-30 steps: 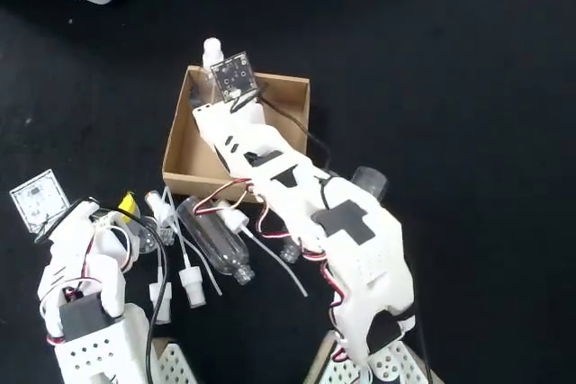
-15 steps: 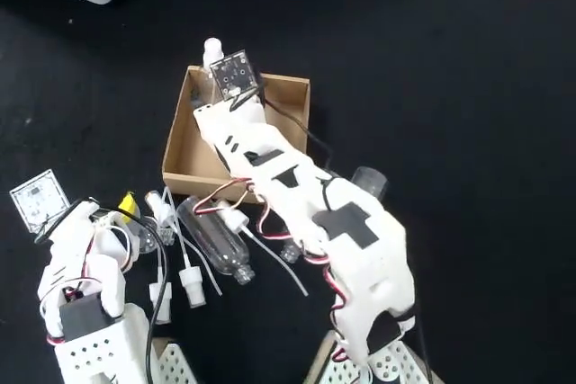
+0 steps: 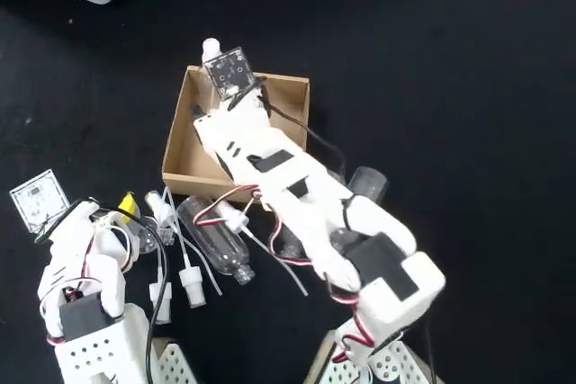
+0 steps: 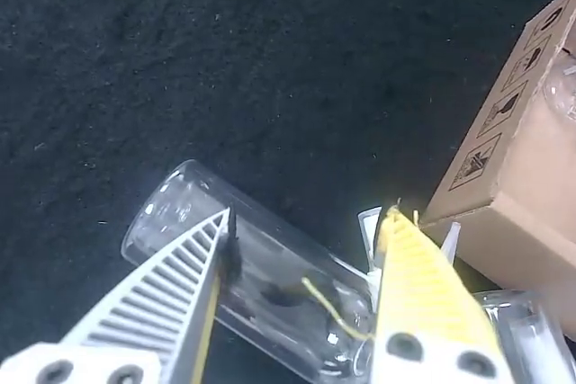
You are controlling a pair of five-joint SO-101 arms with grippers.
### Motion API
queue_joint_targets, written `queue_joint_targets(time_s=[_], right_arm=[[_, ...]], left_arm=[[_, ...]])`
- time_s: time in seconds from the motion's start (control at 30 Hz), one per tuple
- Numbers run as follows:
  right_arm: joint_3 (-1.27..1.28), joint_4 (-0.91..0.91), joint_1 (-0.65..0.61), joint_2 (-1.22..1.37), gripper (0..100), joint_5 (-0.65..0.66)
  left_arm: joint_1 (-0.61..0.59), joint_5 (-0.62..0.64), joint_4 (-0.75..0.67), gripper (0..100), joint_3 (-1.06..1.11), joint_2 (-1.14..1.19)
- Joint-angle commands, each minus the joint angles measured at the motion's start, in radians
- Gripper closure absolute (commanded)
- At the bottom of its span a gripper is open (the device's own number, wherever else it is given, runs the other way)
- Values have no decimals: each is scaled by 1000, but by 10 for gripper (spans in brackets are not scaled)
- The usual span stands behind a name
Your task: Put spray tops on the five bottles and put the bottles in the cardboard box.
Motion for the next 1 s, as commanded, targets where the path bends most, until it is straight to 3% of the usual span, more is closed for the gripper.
queue_joint_targets(time_s=[0.0,0.97], right_arm=[[-8,118,-17,-140,623,-8],[-8,1097,-14,-768,624,-2]], left_arm=[[1,-5,-25,754,-15,-9],[-10,-6,-26,753,-24,-9]])
